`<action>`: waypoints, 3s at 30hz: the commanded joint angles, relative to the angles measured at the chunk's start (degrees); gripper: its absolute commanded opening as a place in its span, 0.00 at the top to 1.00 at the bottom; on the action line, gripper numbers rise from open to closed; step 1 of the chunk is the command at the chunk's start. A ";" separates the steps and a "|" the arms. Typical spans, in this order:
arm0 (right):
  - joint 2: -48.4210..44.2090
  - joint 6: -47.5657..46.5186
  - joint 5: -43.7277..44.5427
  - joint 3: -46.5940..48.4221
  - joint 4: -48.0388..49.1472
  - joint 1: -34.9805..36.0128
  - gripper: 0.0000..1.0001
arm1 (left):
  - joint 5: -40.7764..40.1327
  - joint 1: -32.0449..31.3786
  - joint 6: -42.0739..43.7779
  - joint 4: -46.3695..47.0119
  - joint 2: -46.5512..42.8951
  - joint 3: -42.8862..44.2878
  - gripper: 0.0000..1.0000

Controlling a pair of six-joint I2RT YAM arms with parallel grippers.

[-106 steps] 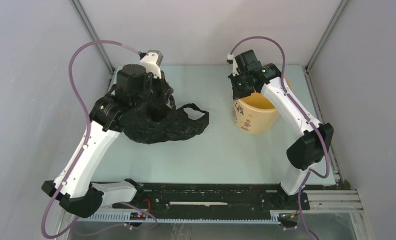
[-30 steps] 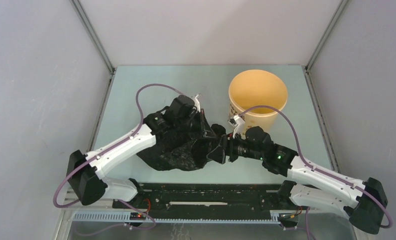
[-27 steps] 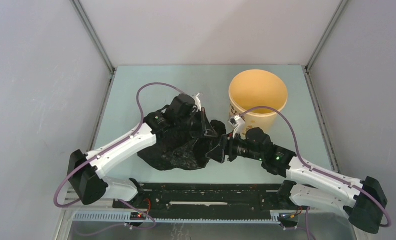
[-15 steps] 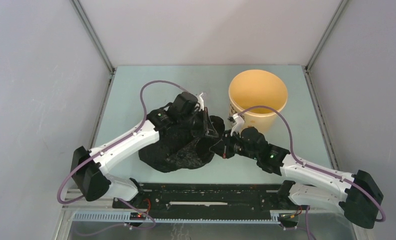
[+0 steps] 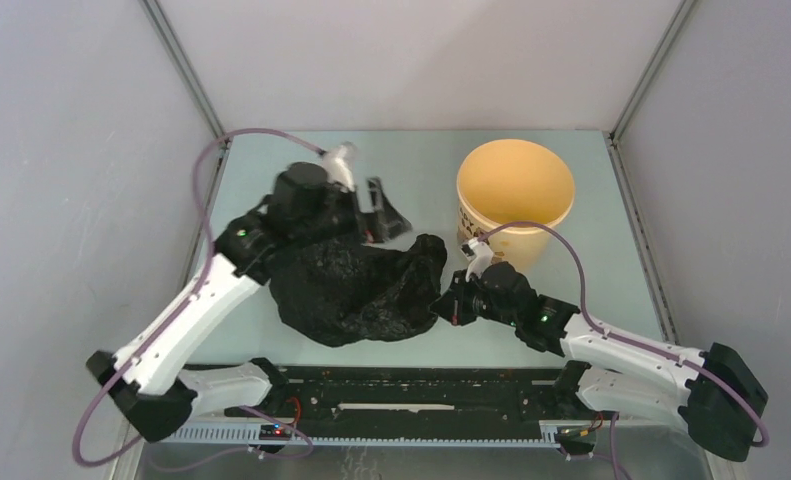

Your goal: Put the trash bags into the trash bin

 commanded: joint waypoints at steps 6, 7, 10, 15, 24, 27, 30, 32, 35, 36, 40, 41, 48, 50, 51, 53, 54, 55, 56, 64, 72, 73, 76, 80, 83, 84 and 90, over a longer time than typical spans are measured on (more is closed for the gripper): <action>-2.76 3.03 -1.29 -2.18 -3.57 -1.40 1.00 | 9.91 10.05 6.28 10.55 13.45 -1.98 0.03; -3.33 2.79 -1.09 -2.18 -4.13 -1.66 1.00 | 12.09 9.98 7.29 11.93 16.51 -1.15 0.03; -4.43 2.71 -1.11 -2.18 -6.60 -3.02 1.00 | 17.11 9.75 8.77 14.85 24.31 2.00 0.05; -6.15 2.56 -0.90 -2.18 -8.28 -4.27 1.00 | 17.71 8.60 11.46 11.91 32.83 6.37 0.09; -6.37 1.99 -3.61 -2.18 -7.10 -7.38 1.00 | 21.35 8.46 11.11 11.80 28.11 3.89 0.85; -5.30 1.97 -5.55 -2.14 -5.41 -8.48 1.00 | 24.41 8.53 10.18 11.97 23.65 3.93 1.00; -4.06 2.18 -8.26 -1.28 -4.80 -10.04 1.00 | 25.85 8.46 9.17 12.76 19.27 2.07 0.95; -3.74 2.26 -9.43 -0.53 -4.60 -10.81 1.00 | 27.07 8.34 8.21 14.39 16.92 -0.27 0.89; -3.69 2.03 -11.40 0.59 -4.29 -11.57 1.00 | 26.53 6.59 7.57 17.05 13.69 -4.25 0.78; -3.71 2.01 -12.15 1.10 -4.34 -11.76 1.00 | 25.97 5.80 7.62 17.35 13.07 -5.12 0.73; -4.05 0.34 -14.63 4.00 -5.82 -12.07 1.00 | 22.89 2.93 8.43 17.37 12.19 -6.59 0.58; -4.11 -0.43 -15.09 4.53 -6.35 -12.11 1.00 | 22.29 2.59 8.65 17.42 12.31 -6.65 0.53; -4.52 -3.43 -17.86 5.90 -7.64 -13.94 1.00 | 24.91 2.19 11.74 16.46 15.21 -4.49 0.23; -4.30 -3.53 -18.49 5.90 -7.15 -14.31 1.00 | 26.21 2.18 13.11 15.43 16.69 -3.70 0.17; -4.16 -3.57 -18.76 5.90 -6.86 -14.47 1.00 | 26.37 2.15 14.08 14.44 17.46 -3.06 0.16; -4.10 -3.42 -18.88 5.90 -6.47 -15.06 1.00 | 27.56 2.18 14.97 12.99 18.72 -2.27 0.15; -4.08 -3.37 -18.85 5.90 -6.33 -15.32 1.00 | 28.94 2.17 15.06 12.88 19.17 -2.12 0.16; -4.10 -3.17 -18.85 5.90 -6.21 -15.70 1.00 | 30.00 2.02 15.02 12.89 19.54 -2.05 0.17; -4.05 -3.01 -18.85 5.90 -6.04 -15.98 1.00 | 30.54 1.91 15.16 12.89 19.89 -2.04 0.19; -4.02 -6.06 -18.06 9.07 -10.55 -17.00 1.00 | 28.70 1.97 15.85 8.05 19.15 0.94 0.93; -10.07 -12.52 -14.68 20.61 -31.01 -17.03 0.37 | 20.69 2.17 4.12 3.53 13.42 13.74 1.00; -10.86 -12.66 -14.57 22.30 -33.43 -17.05 0.28 | 18.21 2.30 1.67 3.57 12.49 14.99 1.00; -13.66 -12.17 -13.82 27.03 -40.31 -17.00 0.02 | 8.60 2.92 -5.29 4.25 9.45 17.42 1.00; -17.11 -9.57 -11.27 32.81 -45.65 -17.00 0.00 | 1.60 3.20 -11.08 10.66 5.02 17.15 1.00; -18.69 -7.57 -9.59 36.87 -48.22 -16.99 0.00 | 2.22 3.19 -15.19 18.95 4.09 17.52 1.00; -18.92 -7.09 -9.14 38.88 -49.04 -16.99 0.00 | 2.57 3.23 -16.40 21.36 4.25 18.32 1.00; -19.55 -8.53 -8.67 46.42 -49.02 -16.36 0.00 | -0.97 2.56 -22.15 26.92 7.80 26.20 1.00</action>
